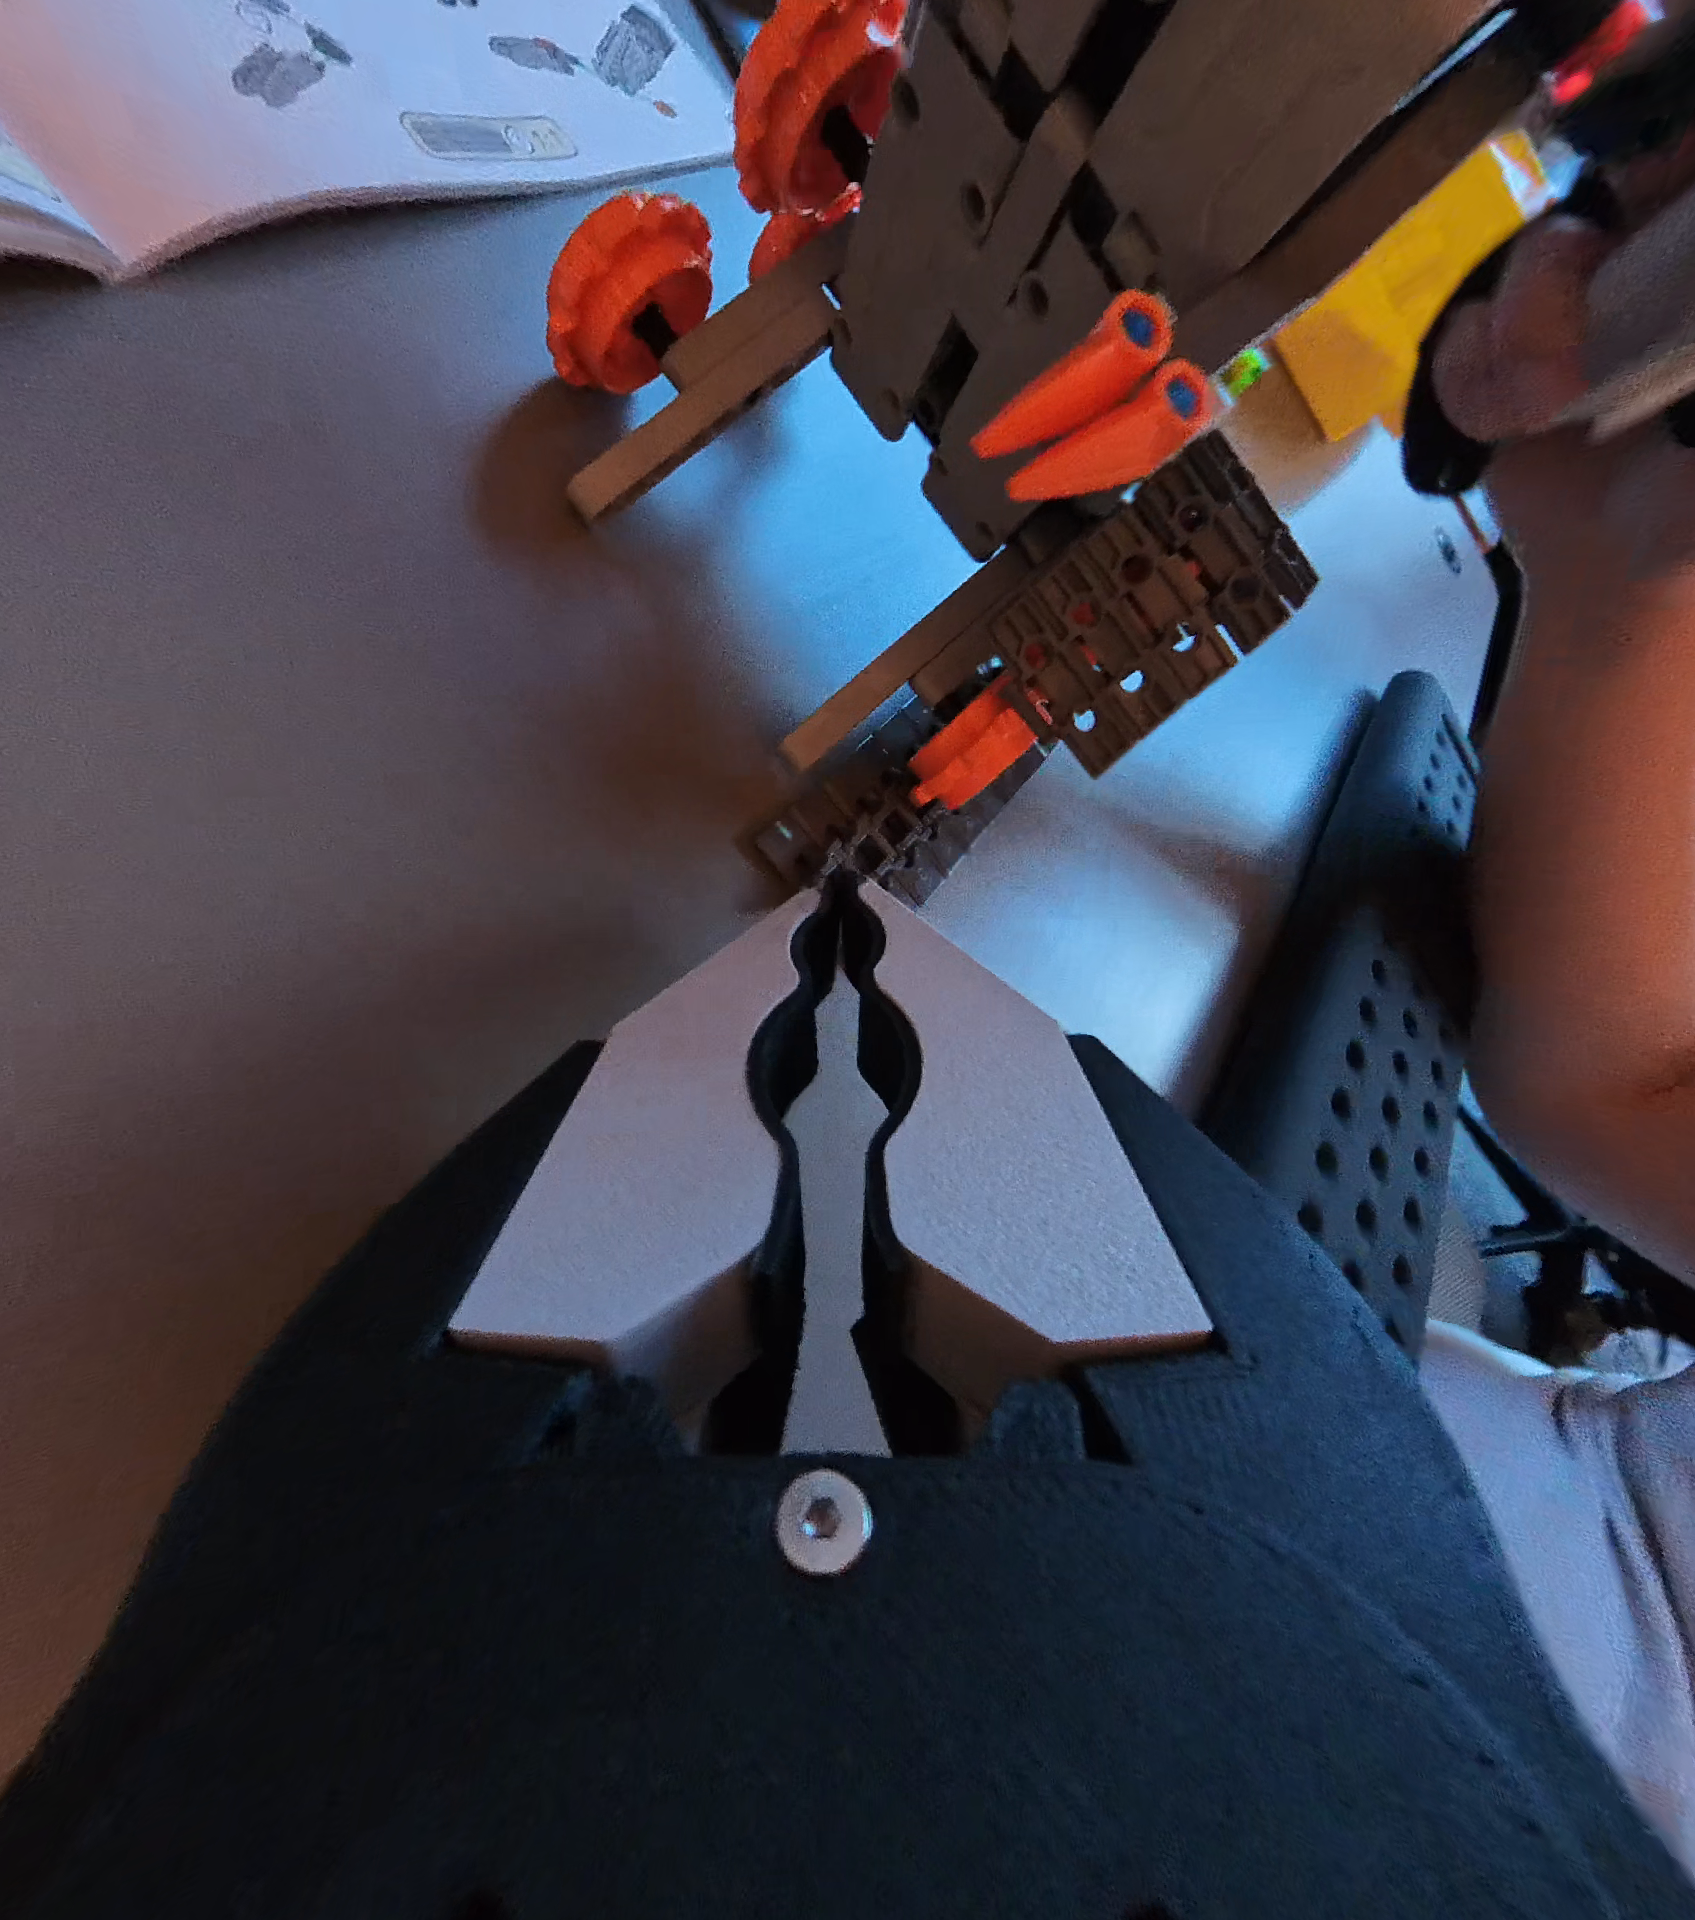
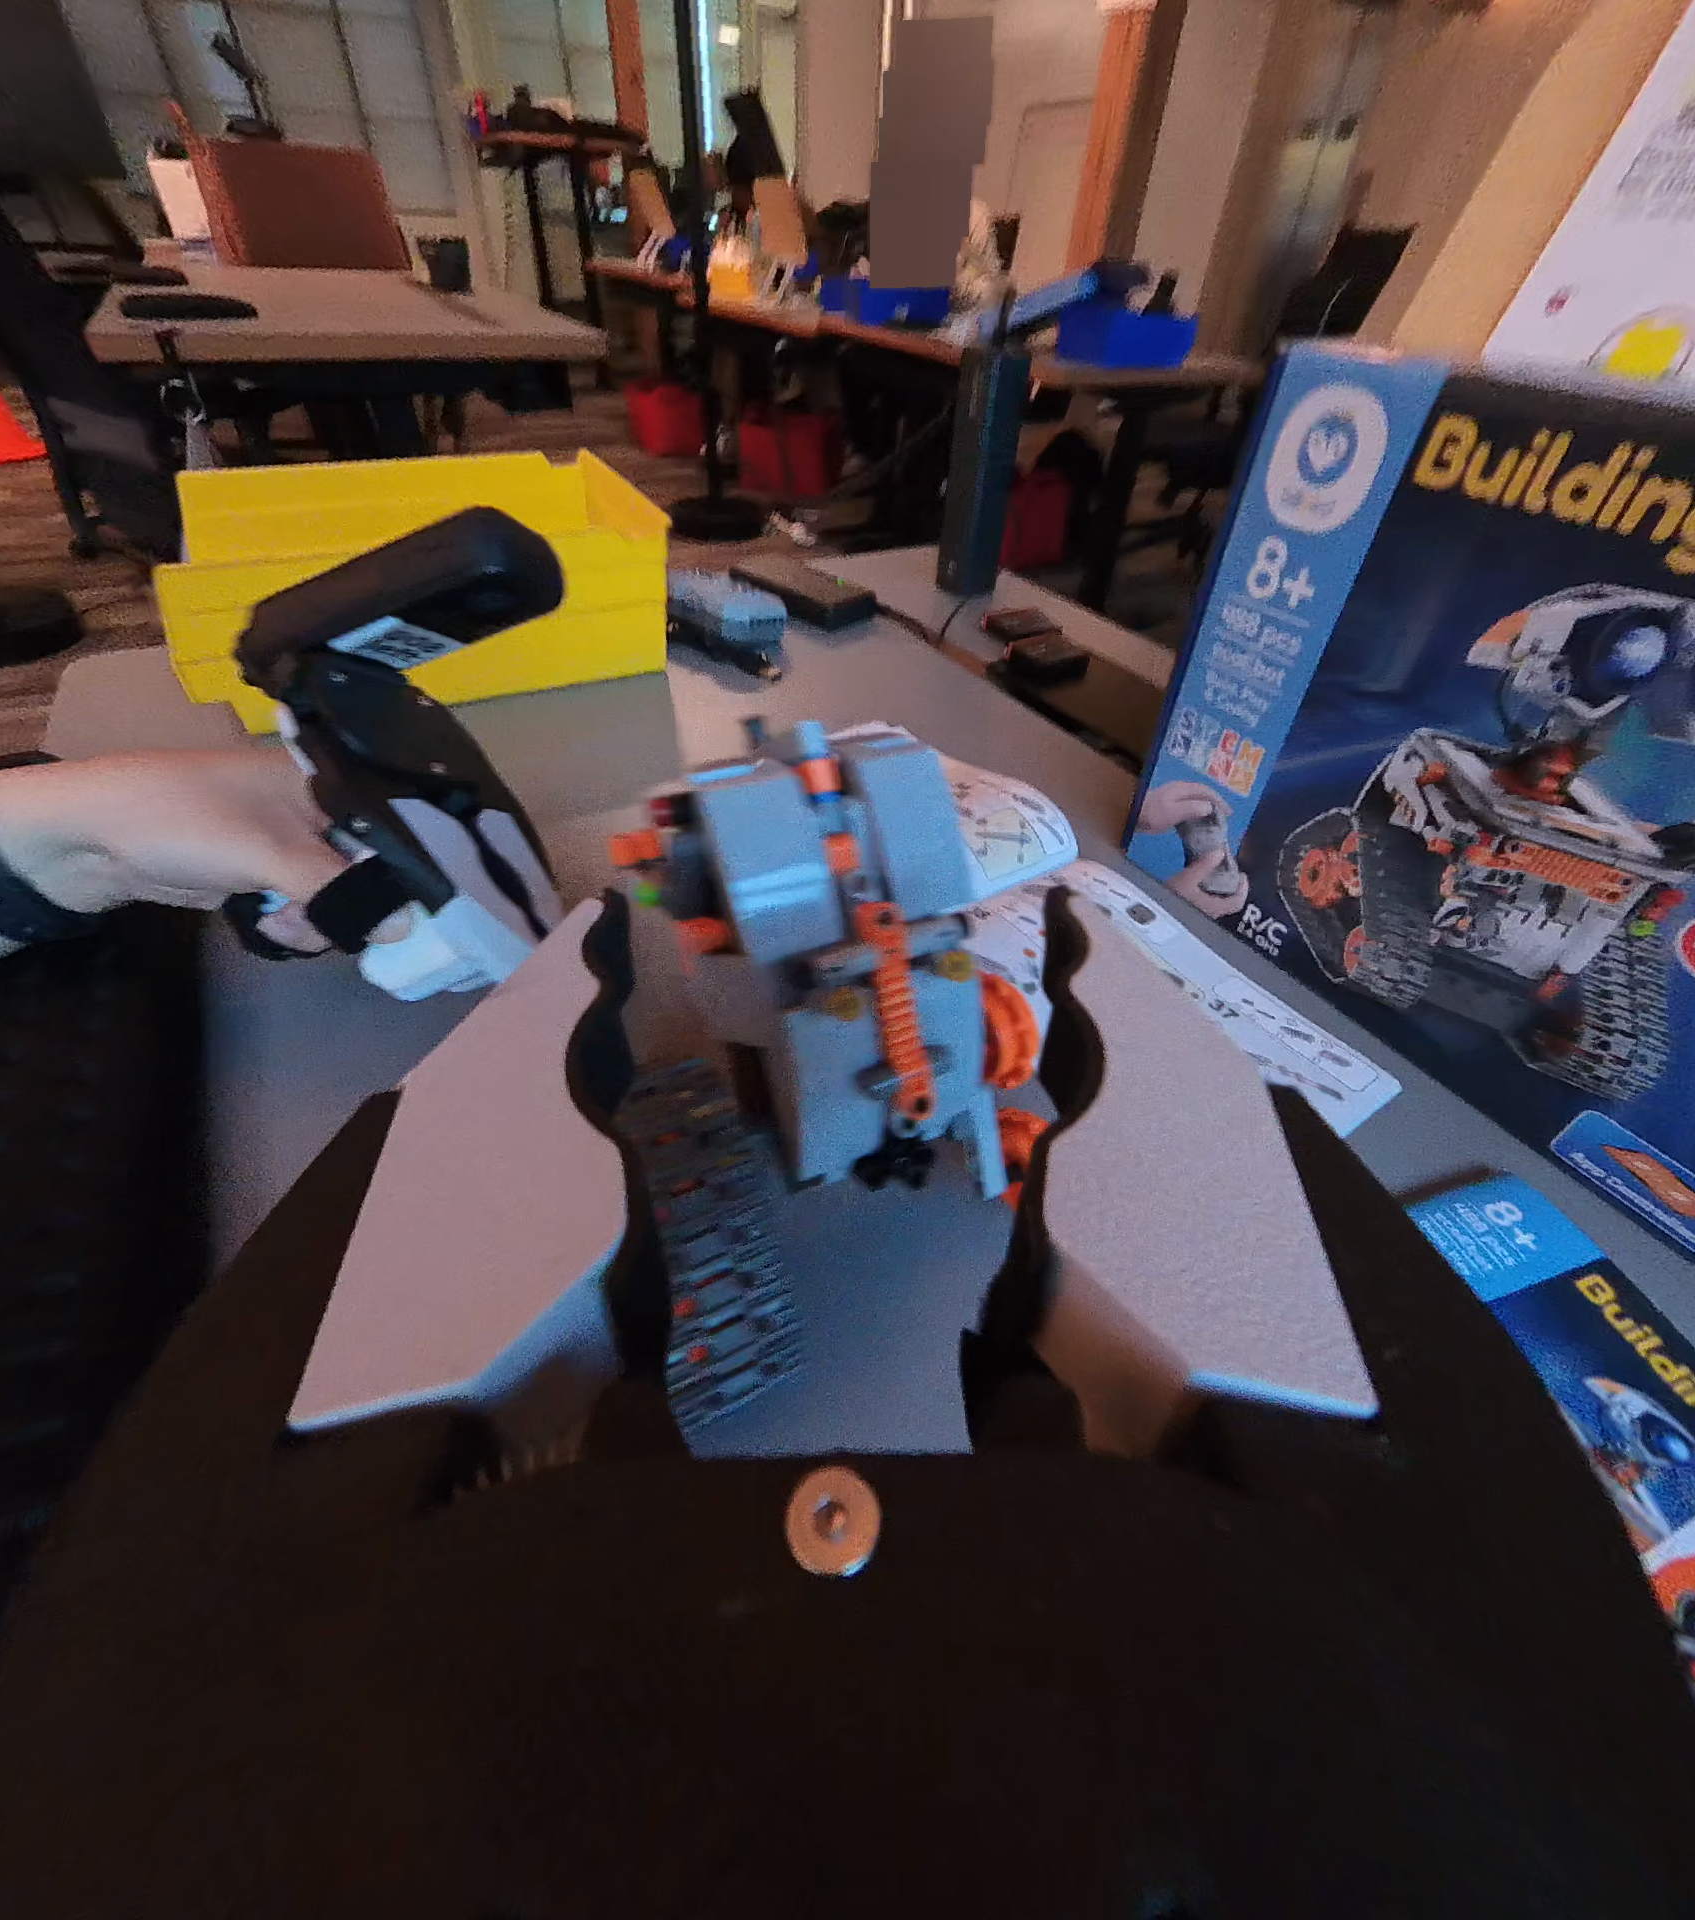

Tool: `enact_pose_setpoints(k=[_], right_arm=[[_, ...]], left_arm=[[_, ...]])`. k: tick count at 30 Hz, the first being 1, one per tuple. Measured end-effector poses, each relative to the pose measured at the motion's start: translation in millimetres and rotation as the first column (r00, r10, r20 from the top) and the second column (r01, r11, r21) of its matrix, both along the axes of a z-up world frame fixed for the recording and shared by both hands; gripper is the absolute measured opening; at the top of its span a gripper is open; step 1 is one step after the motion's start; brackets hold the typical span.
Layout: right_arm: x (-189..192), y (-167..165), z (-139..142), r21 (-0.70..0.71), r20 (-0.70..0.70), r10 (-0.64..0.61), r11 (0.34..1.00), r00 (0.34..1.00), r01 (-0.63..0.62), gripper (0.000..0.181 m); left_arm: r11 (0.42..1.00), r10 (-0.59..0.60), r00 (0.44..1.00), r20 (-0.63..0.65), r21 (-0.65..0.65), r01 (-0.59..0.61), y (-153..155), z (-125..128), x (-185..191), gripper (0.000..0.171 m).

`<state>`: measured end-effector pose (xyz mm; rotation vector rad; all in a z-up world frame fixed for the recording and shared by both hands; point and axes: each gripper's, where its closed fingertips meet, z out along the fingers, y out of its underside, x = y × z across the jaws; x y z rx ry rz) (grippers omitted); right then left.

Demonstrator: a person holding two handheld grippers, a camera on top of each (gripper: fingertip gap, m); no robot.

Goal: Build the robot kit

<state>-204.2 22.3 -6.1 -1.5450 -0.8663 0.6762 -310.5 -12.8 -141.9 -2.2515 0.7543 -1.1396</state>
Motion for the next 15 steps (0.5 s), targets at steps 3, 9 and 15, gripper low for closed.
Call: enact_pose_setpoints(k=[3,9,15], right_arm=[[-5.5,-48.7,5.9,0.085,-0.031,-0.07,0.994,0.997,0.073,0.057],[-32.4,-92.5,-53.1,0.195,0.252,-0.224,0.965,0.941,0.177,0.029],[-81.9,-81.0,-102.9,0.262,0.556,-0.305,0.947,0.773,0.185,0.023]], left_arm=[[0.995,-0.06,0.998,-0.006,0.073,0.061,-1.7,8.2,-5.4,0.007],[0.971,-0.16,0.975,-0.154,0.151,0.183,-0.5,-6.4,-16.9,0.016],[0.966,-0.189,0.959,-0.209,0.138,0.22,10.6,-15.7,-15.3,0.011]])
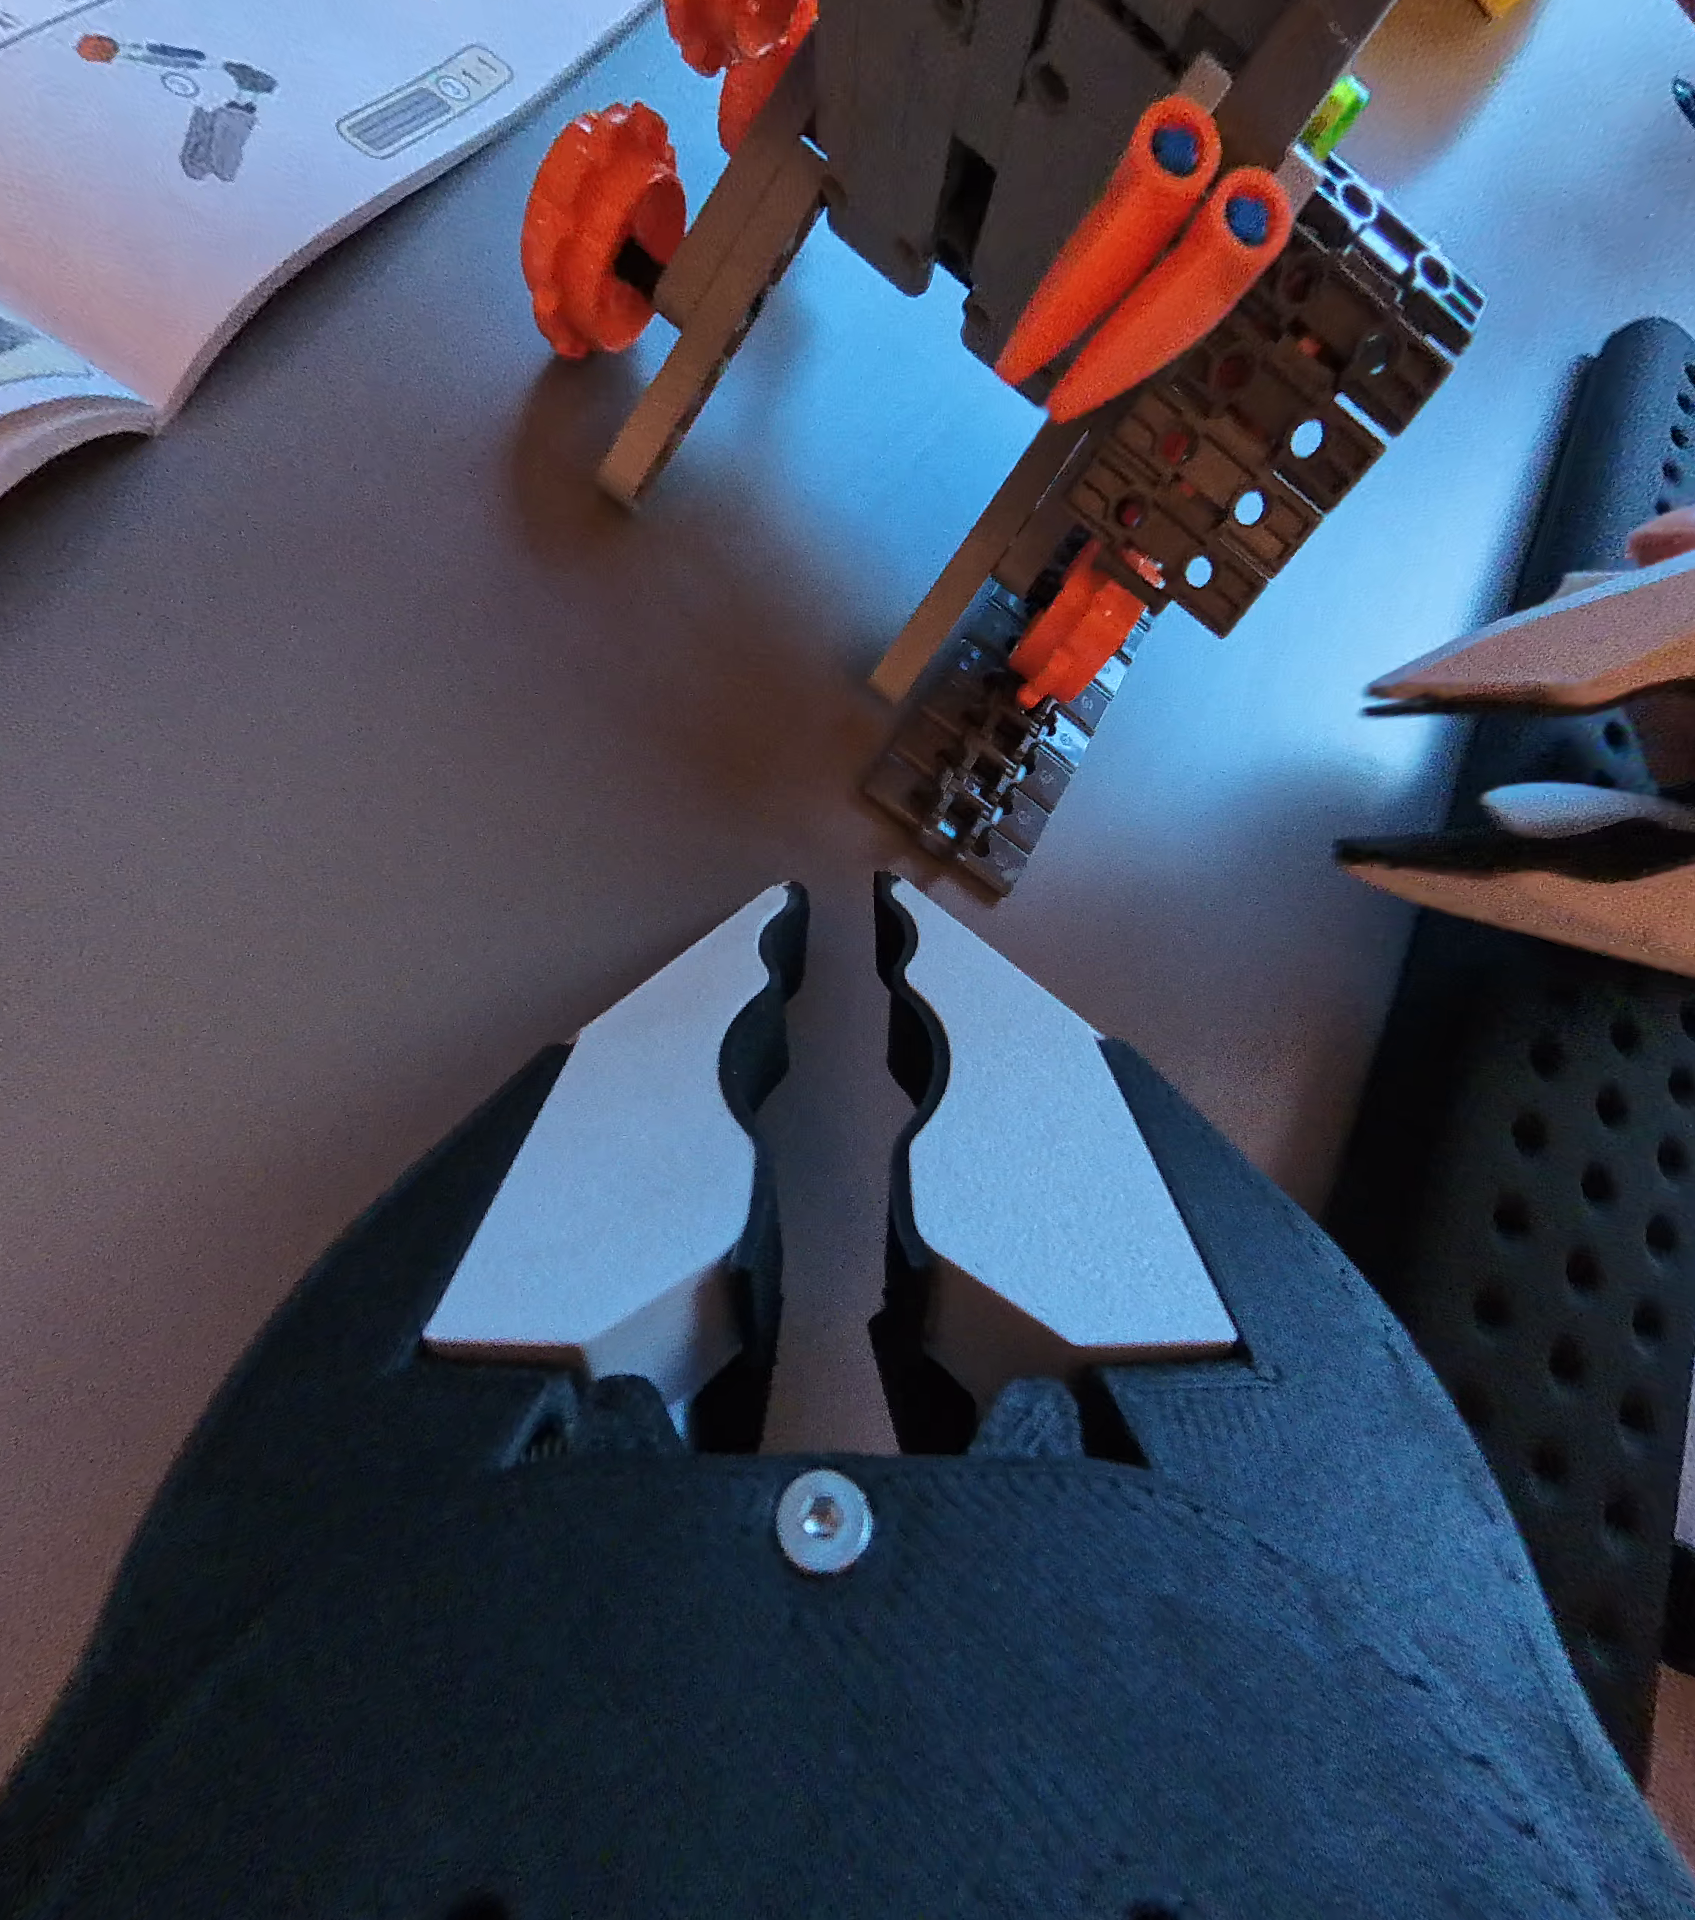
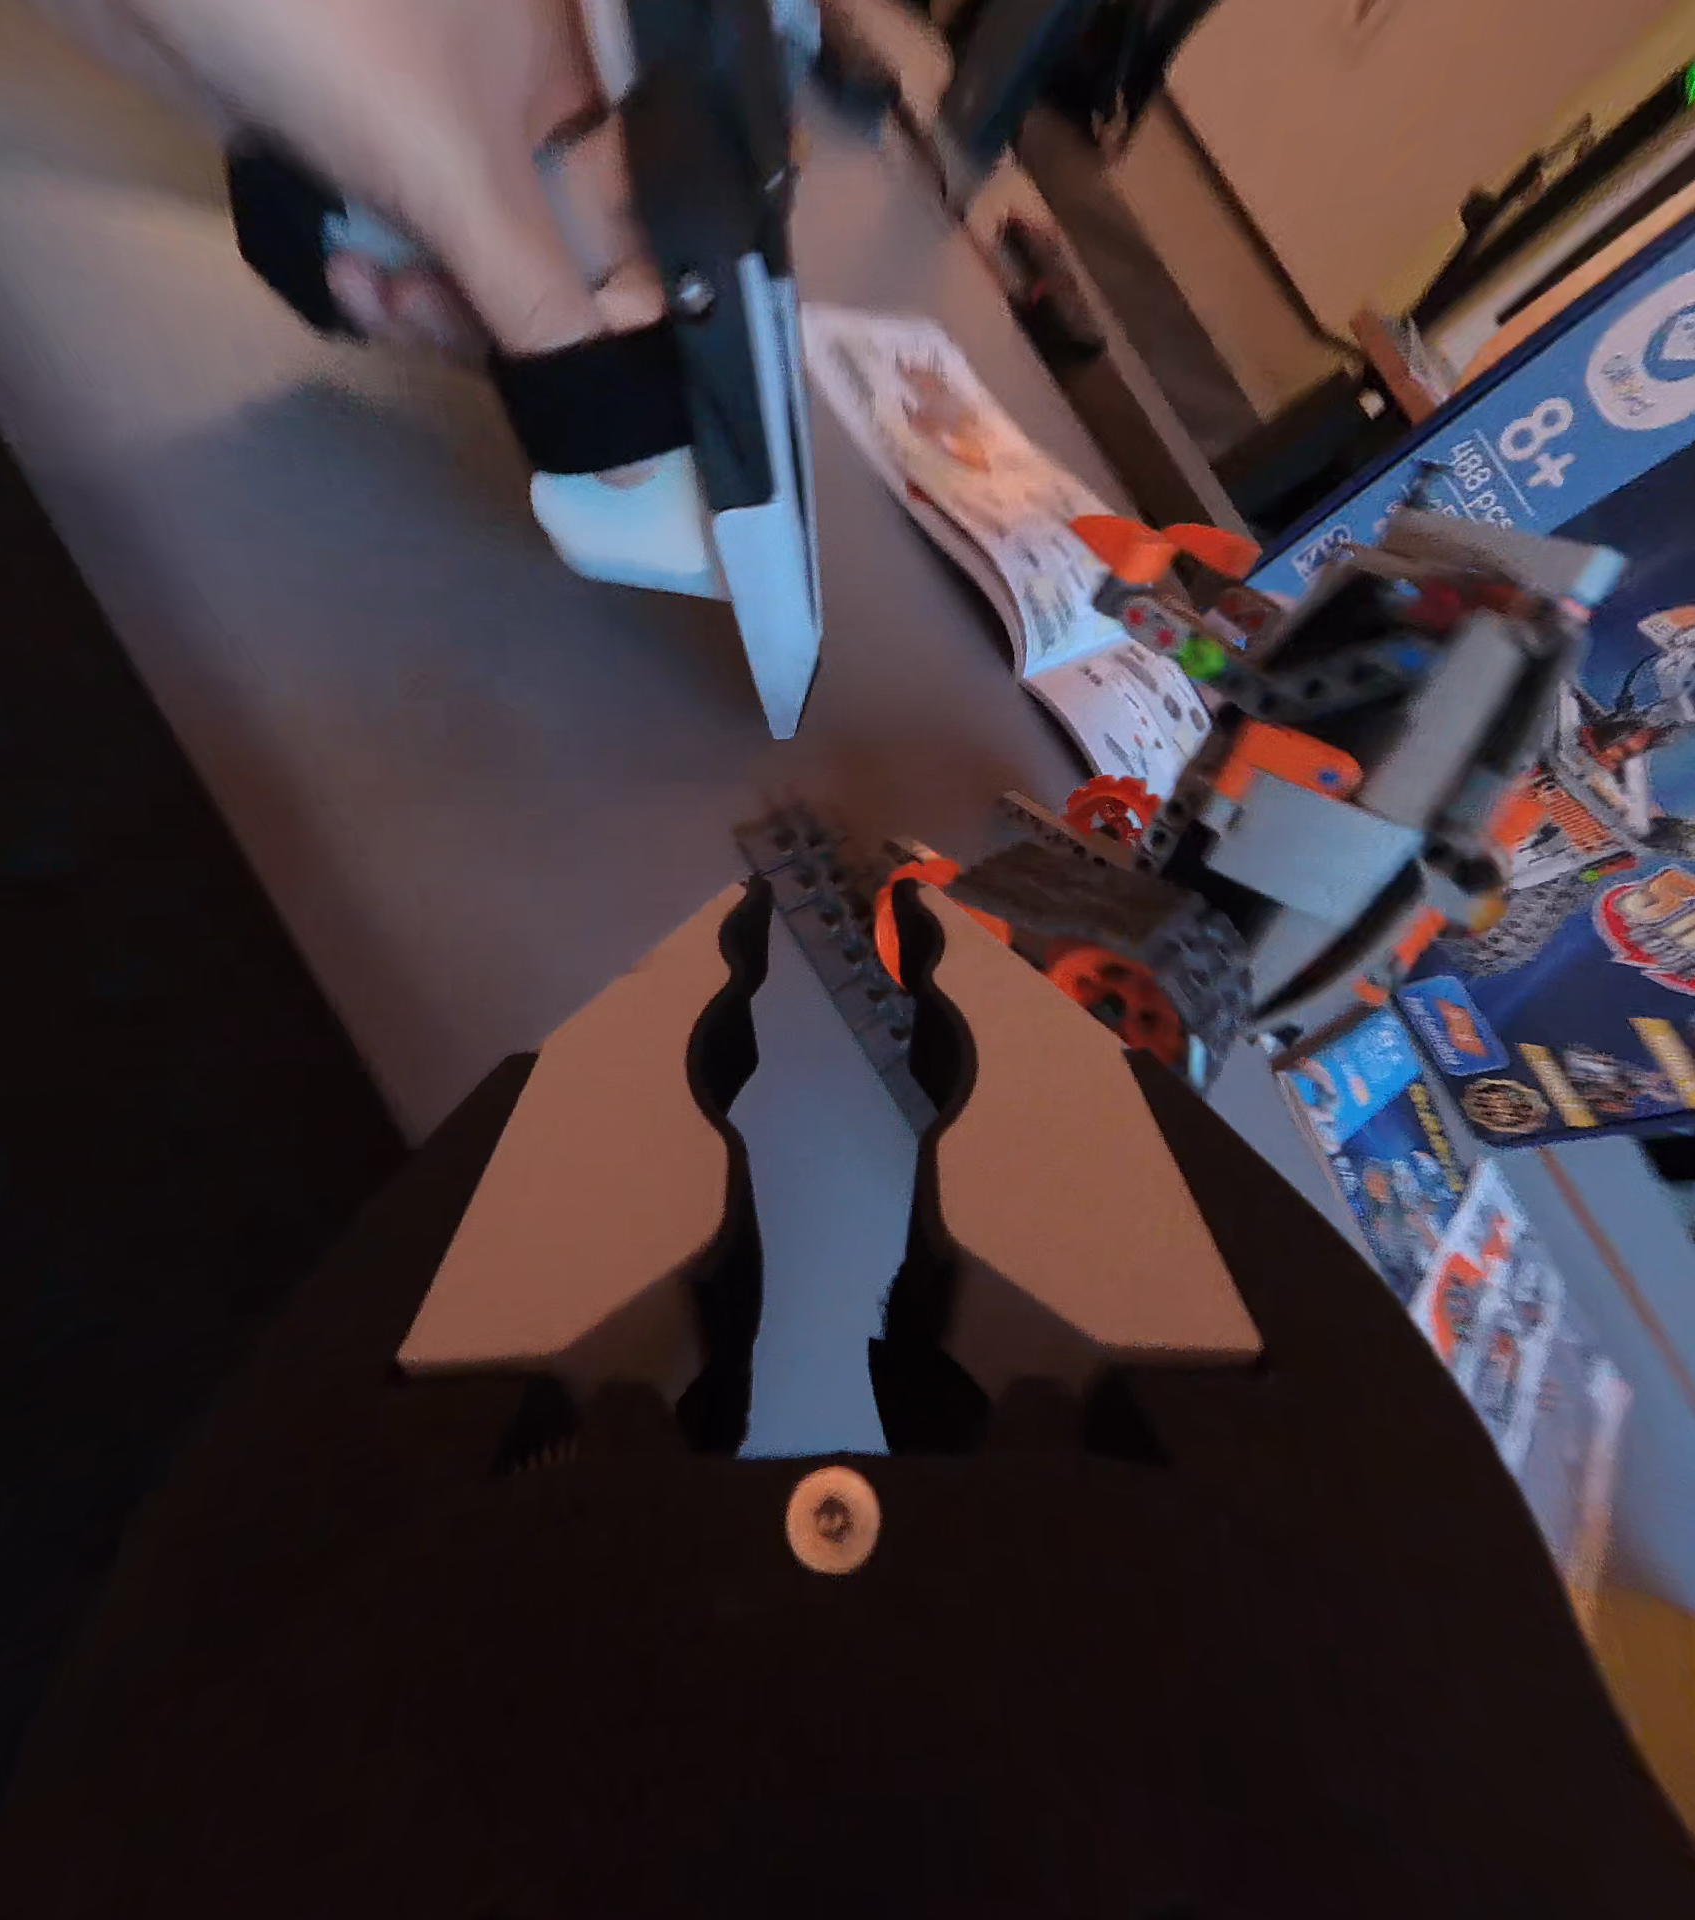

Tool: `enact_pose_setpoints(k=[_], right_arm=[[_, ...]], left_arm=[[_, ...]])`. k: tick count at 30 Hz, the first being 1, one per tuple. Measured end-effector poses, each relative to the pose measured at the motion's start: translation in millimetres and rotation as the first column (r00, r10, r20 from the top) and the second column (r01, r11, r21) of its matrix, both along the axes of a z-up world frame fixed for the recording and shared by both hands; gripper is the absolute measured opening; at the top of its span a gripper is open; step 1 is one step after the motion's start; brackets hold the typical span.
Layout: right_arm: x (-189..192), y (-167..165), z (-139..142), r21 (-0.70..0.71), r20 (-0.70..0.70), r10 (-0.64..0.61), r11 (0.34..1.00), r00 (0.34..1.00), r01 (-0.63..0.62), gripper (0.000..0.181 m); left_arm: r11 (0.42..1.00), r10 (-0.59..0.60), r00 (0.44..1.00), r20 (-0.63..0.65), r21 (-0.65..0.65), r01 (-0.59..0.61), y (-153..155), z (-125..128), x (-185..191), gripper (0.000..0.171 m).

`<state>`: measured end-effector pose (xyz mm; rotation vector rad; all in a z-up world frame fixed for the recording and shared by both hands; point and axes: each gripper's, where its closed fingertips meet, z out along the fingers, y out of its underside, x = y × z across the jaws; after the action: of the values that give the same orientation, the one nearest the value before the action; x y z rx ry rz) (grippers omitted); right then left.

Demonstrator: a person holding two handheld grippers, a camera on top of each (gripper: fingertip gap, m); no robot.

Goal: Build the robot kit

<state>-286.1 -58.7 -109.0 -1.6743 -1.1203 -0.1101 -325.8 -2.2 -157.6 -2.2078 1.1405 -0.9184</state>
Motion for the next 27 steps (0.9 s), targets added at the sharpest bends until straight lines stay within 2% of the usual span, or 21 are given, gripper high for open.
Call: enact_pose_setpoints(k=[3,6,10,12,15,17,19,21,22,23,25,27], right_arm=[[-5.7,10.0,-3.4,-0.004,0.027,-0.052,0.999,0.998,0.052,0.021],[15.0,16.3,0.7,-0.035,-0.052,-0.132,0.991,0.99,0.13,0.02],[58.9,17.0,3.4,-0.082,-0.188,-0.243,0.969,0.952,0.231,0.021],[77.5,17.4,16.3,-0.049,-0.232,-0.252,0.968,0.94,0.247,0.027],[95.9,23.7,28.4,-0.056,-0.274,-0.218,0.976,0.937,0.211,0.043],[95.6,24.1,20.5,-0.169,-0.293,-0.155,0.98,0.944,0.108,0.061],[93.0,20.2,12.9,-0.27,-0.328,-0.11,0.963,0.938,0.019,0.064],[96.2,20.4,7.2,-0.293,-0.324,-0.111,0.956,0.94,0.011,0.067],[97.9,21.1,5.5,-0.276,-0.319,-0.11,0.961,0.942,0.019,0.067],[99.5,21.9,3.5,-0.259,-0.316,-0.112,0.965,0.942,0.028,0.067],[102.0,22.5,-0.9,-0.236,-0.32,-0.12,0.971,0.94,0.044,0.066],[107.3,25.2,-2.7,-0.195,-0.314,-0.133,0.978,0.94,0.073,0.065]], left_arm=[[0.997,-0.082,0.995,0.056,-0.004,0.082,-6.7,5.3,7.3,0.017],[0.979,-0.184,0.974,0.131,0.109,0.171,-13.0,18.5,14.2,0.027],[0.921,-0.288,0.956,0.049,0.289,0.262,-13.9,18.6,17.0,0.028],[0.904,-0.301,0.953,0.028,0.325,0.276,-12.3,17.8,17.7,0.028],[0.912,-0.294,0.953,0.075,0.319,0.257,-8.8,26.9,16.6,0.032],[0.912,-0.256,0.962,0.098,0.355,0.207,2.7,44.6,9.7,0.039],[0.894,-0.239,0.959,0.154,0.421,0.155,12.8,78.0,4.4,0.048],[0.875,-0.223,0.945,0.241,0.476,0.086,24.9,120.1,5.5,0.07],[0.873,-0.217,0.931,0.293,0.485,0.051,31.3,140.5,10.5,0.087],[0.875,-0.23,0.914,0.333,0.482,0.045,34.9,156.5,19.1,0.096],[0.881,-0.285,0.907,0.311,0.457,0.121,37.9,163.2,43.1,0.1],[0.878,-0.316,0.922,0.224,0.438,0.194,44.5,150.4,66.8,0.101]])
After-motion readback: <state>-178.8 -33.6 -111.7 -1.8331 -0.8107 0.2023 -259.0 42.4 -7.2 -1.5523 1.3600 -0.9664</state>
